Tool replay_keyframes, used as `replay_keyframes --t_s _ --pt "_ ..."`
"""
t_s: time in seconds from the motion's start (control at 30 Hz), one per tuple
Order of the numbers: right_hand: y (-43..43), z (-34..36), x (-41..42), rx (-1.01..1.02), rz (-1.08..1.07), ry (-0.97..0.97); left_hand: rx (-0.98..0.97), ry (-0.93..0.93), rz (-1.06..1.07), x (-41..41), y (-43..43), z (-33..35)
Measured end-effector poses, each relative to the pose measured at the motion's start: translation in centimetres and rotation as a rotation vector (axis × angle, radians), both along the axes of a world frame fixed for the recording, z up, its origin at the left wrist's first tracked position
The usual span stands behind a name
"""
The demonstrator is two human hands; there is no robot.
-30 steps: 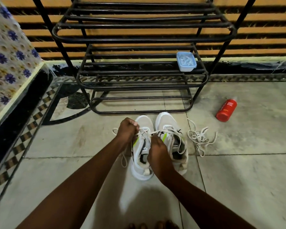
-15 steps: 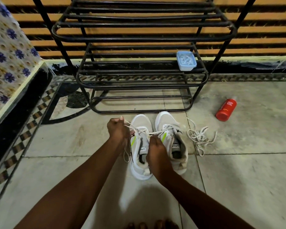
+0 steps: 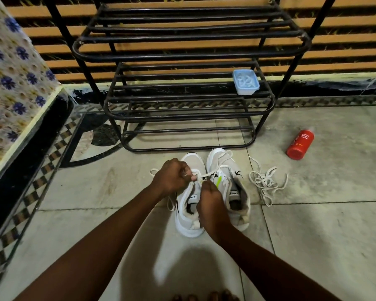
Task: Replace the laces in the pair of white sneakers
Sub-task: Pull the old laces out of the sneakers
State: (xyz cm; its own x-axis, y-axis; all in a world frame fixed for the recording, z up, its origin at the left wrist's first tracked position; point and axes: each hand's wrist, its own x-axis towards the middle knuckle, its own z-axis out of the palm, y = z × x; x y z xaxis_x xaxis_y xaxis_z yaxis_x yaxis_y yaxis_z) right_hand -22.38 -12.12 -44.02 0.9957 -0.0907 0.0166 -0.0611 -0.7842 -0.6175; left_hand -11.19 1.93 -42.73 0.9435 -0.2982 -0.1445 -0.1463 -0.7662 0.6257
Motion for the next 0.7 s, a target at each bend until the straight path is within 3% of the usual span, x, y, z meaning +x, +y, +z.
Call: replay_keyframes --t_s 0.1,0.17,0.37,0.4,0.5,0.6,0.7 --pt "0.5 0.5 0.3 -0.035 -0.018 0.017 0.256 -0.107 -0.018 -0.1 -1.0 0.3" --pt "0.3 0.2 0.7 -0.069 0.005 0.085 0.376 -0.083 -0.063 0.1 -1.9 0.5" --pt "0.7 0.8 1.4 -0.173 -0.017 0.095 0.529 -0.109 -0.105 0.0 -3.4 0.7" --pt "0.5 0.5 1.5 -0.212 0.006 0.096 0.545 -0.116 -0.127 0.0 -3.5 0.6" --pt "0.7 1.0 0.9 0.020 -0.002 0.120 0.495 -0.156 -0.166 0.1 -2.9 0.3" --pt "1.1 1.1 1.7 -0.044 -0.109 0.224 0.448 -0.222 -0.175 0.0 -2.2 0.6" --pt "1.3 1.6 1.5 0.012 -0.151 0.186 0.344 -0.234 -0.029 0.9 -1.2 1.2"
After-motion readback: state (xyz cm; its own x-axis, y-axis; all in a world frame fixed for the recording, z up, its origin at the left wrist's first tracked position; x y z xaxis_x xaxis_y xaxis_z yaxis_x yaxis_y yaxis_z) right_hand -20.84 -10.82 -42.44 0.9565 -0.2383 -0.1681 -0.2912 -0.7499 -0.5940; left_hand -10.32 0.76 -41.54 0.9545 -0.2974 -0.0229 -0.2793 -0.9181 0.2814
